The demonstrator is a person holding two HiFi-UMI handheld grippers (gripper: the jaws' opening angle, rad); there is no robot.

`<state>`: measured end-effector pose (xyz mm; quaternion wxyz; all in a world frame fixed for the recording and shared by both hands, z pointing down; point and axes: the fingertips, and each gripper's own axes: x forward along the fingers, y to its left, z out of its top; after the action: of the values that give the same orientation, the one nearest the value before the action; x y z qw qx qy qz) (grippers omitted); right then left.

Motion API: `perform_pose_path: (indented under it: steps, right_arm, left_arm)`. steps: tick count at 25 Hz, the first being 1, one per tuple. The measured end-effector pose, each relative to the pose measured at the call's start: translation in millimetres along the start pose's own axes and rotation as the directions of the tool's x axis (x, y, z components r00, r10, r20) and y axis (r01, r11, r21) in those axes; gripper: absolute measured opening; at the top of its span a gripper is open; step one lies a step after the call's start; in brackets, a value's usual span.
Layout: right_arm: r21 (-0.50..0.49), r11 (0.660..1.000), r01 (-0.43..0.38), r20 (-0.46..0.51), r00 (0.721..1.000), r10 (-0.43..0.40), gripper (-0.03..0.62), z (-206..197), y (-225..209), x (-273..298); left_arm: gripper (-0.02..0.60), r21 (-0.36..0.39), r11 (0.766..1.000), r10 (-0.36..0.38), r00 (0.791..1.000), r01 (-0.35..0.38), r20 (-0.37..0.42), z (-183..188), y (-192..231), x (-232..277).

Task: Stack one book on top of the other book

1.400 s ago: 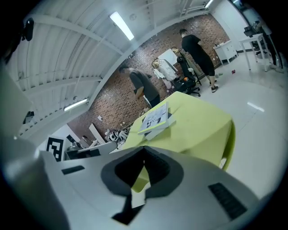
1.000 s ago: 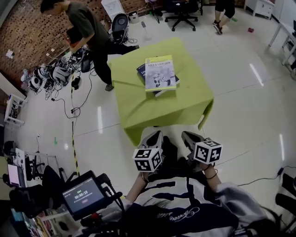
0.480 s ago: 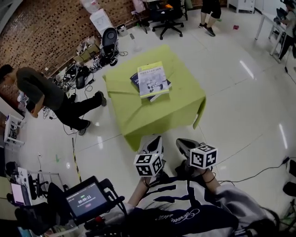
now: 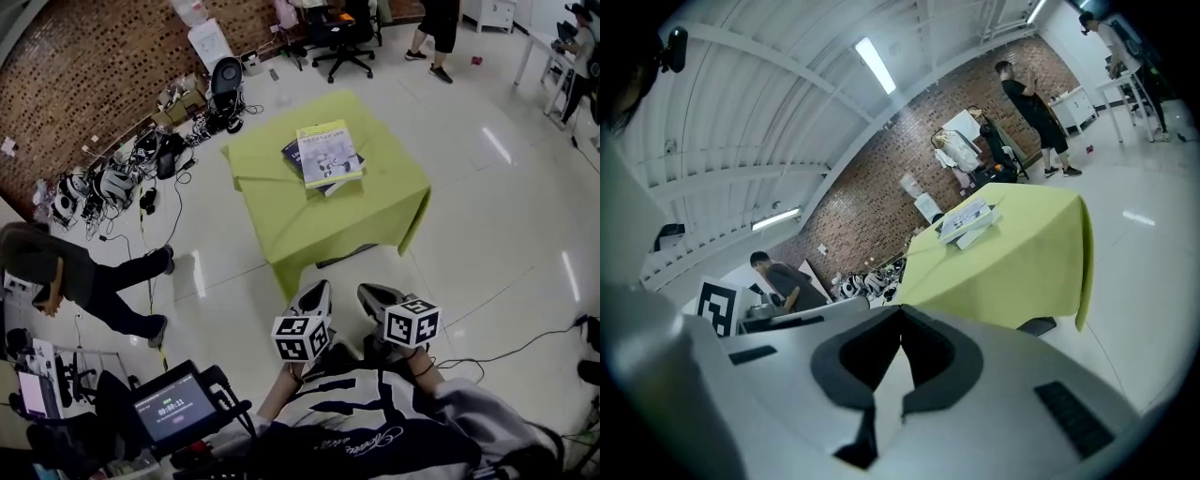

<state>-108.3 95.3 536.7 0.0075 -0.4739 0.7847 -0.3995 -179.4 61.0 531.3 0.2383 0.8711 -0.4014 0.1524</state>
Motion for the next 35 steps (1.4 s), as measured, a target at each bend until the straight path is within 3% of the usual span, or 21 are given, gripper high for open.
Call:
perform_pose_path:
  steps: [6, 13, 22, 35]
  right_arm:
    - [0.007, 0.999, 0.036, 0.015, 0.999, -0.036, -0.008, -27, 63, 3]
    - [0.006, 0.999, 0.051, 0.027, 0.998, -0.051, -0.008, -42, 87, 16]
    - [0.005, 0.997, 0.071, 0.027, 0.997, -0.071, -0.008, -47, 99, 43]
    - [-0.003, 0.995, 0.099, 0.023, 0.995, -0.099, -0.008, -53, 97, 40]
  left_arm:
    - [0.003, 0.014, 0.999, -0.052, 0.999, 0.052, -0.008, -2, 21, -59]
    - [0.003, 0.016, 0.998, -0.065, 0.998, 0.065, 0.004, -4, 47, -81]
    - [0.003, 0.009, 0.998, -0.068, 0.998, 0.068, 0.009, -1, 81, -88]
    - [0.003, 0.001, 0.996, -0.085, 0.996, 0.085, 0.015, -5, 80, -87]
